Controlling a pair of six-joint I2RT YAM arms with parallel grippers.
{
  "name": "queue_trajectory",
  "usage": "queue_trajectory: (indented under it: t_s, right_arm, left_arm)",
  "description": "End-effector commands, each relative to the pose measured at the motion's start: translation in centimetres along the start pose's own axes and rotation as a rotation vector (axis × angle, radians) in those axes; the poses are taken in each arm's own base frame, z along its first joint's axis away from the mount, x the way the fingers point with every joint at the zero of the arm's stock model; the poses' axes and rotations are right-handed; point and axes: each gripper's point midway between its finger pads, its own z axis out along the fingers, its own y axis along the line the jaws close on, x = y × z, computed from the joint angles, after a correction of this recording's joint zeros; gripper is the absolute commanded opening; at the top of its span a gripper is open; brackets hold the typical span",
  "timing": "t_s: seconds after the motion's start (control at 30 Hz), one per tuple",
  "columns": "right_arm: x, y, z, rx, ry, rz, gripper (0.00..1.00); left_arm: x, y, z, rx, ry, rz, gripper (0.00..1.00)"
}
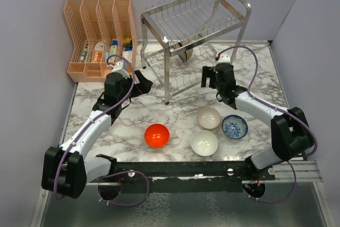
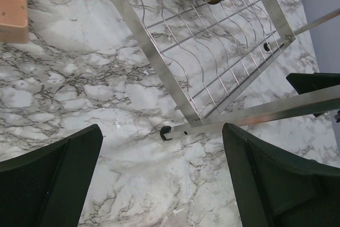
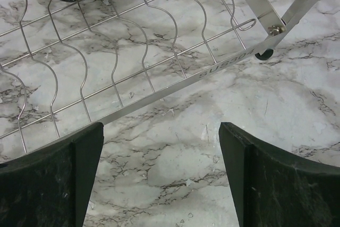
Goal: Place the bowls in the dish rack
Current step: Adjust the bowl in the dish rack.
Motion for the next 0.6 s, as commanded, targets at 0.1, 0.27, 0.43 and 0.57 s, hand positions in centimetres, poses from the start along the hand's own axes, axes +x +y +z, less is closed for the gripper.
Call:
queue_trajectory:
  t_s: [0.1, 0.27, 0.43, 0.57]
  right_arm:
    - [-2.4, -0.1, -0.7, -0.016, -0.08, 0.046, 0.89]
    - [-2.7, -0.3, -1.1, -0.019, -0.093, 0.056, 0.89]
    - [-3.2, -0.4, -1.8, -0.038, -0.111, 0.076, 0.89]
    - [-3.4, -0.6, -2.0, -0.043, -0.116, 0.085, 0.89]
  left_arm:
    - [-1.6, -3.1, 1.8, 0.17, -0.062, -0.105, 0.99]
    - [-3.7, -5.2, 3.6, 0.235, -0.08, -0.155, 0.96]
    - [-3.9, -5.4, 6.6, 0.236, -0.084, -0.214, 0.88]
    - [-4.3, -6.3, 9.2, 0.281, -0.123, -0.248, 0.82]
